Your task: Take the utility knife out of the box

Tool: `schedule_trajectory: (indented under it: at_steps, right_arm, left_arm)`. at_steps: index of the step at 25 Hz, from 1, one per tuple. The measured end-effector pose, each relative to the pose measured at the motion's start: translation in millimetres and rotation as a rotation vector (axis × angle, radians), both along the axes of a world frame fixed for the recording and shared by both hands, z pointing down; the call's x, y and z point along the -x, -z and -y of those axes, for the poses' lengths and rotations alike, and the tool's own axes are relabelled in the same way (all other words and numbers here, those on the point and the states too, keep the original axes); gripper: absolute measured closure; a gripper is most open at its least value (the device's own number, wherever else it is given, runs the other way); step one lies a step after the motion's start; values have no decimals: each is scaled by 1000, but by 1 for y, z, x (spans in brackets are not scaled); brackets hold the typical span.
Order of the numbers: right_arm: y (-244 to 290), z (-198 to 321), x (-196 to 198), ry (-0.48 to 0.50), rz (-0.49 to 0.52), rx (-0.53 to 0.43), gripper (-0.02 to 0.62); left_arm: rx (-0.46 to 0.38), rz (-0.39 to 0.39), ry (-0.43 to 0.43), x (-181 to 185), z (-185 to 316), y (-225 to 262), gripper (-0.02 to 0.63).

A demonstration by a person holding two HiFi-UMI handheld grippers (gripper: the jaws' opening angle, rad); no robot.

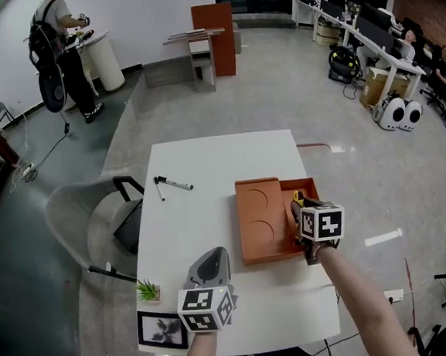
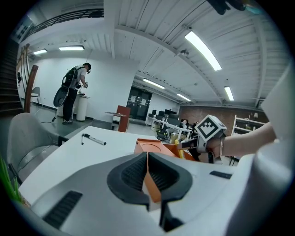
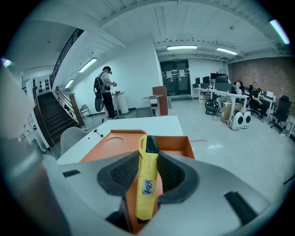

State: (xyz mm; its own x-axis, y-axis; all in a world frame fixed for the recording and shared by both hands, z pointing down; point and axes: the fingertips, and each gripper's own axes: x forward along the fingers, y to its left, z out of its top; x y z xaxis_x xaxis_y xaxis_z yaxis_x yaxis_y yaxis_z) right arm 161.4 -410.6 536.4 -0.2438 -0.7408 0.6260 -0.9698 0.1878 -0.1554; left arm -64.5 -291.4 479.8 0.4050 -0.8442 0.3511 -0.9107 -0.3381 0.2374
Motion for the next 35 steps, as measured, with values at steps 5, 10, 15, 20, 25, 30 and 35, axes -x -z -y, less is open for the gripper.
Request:
schedule_trajectory:
  at_steps: [5,10,15,20,25,30,35]
  right_arm:
    - [20,-8,3,-2,19,-77,465]
    - [39,-22,7,-6,37,-139,465]
    - [55,-36,9,-12,35,-203,466]
    - [72,-49,5,-26,30,-269,466]
    - [91,-64,4,-37,34,-328,466]
    - [114,-82,5,-44,38,-387,466]
    - [134,-103,8,-46,56,-435,466]
  left_arm:
    - [-12,4,-22,-5,-6,5,591]
    - [-28,5,-45,-7,-13,13,591]
    - [-45,5,-63,-8,-18,19,591]
    - [-55,5,-77,-10,-24,23,591]
    - [-68,3,-92,-14,-29,27,591]
    - [-79,-3,-99,-15,-33,31,591]
    - [-96,-9,-105,-16,-36,35,591]
